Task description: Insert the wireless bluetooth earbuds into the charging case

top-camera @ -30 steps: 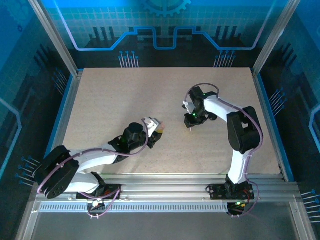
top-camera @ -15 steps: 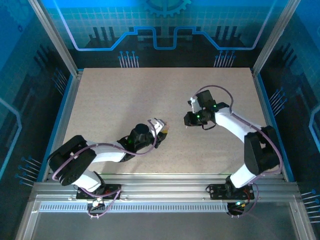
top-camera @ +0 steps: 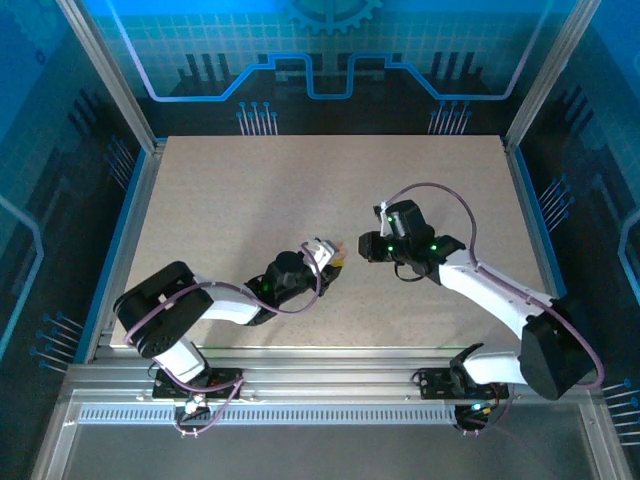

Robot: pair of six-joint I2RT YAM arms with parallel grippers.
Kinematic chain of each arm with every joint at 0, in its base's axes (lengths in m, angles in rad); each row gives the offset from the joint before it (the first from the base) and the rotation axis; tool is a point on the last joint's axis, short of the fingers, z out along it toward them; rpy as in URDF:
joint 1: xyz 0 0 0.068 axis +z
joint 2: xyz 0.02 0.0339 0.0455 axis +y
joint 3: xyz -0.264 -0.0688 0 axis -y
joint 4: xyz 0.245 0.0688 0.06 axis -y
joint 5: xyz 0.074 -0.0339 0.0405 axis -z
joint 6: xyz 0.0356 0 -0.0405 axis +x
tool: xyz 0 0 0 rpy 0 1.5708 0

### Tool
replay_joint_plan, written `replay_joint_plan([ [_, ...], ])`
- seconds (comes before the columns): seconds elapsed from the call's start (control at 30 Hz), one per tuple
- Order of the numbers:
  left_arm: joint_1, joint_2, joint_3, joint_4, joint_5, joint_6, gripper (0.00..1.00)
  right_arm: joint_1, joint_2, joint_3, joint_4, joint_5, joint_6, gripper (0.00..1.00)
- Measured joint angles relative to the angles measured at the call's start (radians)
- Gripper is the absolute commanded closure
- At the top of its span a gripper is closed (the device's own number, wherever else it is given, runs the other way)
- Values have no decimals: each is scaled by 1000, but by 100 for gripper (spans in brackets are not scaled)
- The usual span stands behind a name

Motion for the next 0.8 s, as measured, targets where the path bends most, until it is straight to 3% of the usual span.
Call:
replay_joint_plan([
  [0.8, -13, 3, 0, 77, -11, -7, 88, 106, 17, -11, 170, 89, 33, 77],
])
